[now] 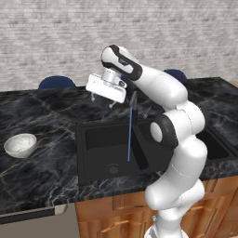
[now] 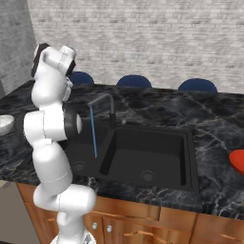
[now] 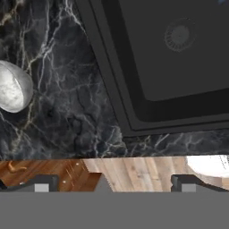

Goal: Rinse each bowl for a few seconds and place them down in the sink or on the counter.

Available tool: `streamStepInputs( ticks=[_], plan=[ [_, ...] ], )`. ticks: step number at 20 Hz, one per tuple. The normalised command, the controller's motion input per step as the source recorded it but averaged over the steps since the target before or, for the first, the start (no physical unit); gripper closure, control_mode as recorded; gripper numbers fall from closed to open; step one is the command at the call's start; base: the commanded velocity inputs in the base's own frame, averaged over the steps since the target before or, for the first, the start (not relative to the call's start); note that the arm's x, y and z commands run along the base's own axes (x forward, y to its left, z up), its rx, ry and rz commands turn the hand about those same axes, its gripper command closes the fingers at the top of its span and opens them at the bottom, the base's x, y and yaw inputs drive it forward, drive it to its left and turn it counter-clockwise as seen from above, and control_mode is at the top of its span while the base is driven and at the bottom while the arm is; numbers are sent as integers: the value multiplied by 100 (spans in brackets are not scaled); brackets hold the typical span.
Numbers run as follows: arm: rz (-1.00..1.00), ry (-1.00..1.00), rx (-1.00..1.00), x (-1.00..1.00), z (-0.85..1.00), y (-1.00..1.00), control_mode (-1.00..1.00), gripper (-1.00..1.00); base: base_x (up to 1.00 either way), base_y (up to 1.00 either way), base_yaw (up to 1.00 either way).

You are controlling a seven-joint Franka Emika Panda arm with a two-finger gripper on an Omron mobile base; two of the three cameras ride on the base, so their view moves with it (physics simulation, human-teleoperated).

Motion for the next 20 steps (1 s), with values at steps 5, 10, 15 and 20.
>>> streamStepInputs(
  ticks=[5,10,15,20],
  plan=[
    [8,14,-4,-6,-13,92,-100,-100,0,0,0],
    [3,15,-2,0,0,76,-100,-100,0,0,0],
    [0,3,-3,-10,0,58,-100,-100,0,0,0],
    [0,0,-10,-10,-1,62,-100,-100,0,0,0]
  ],
)
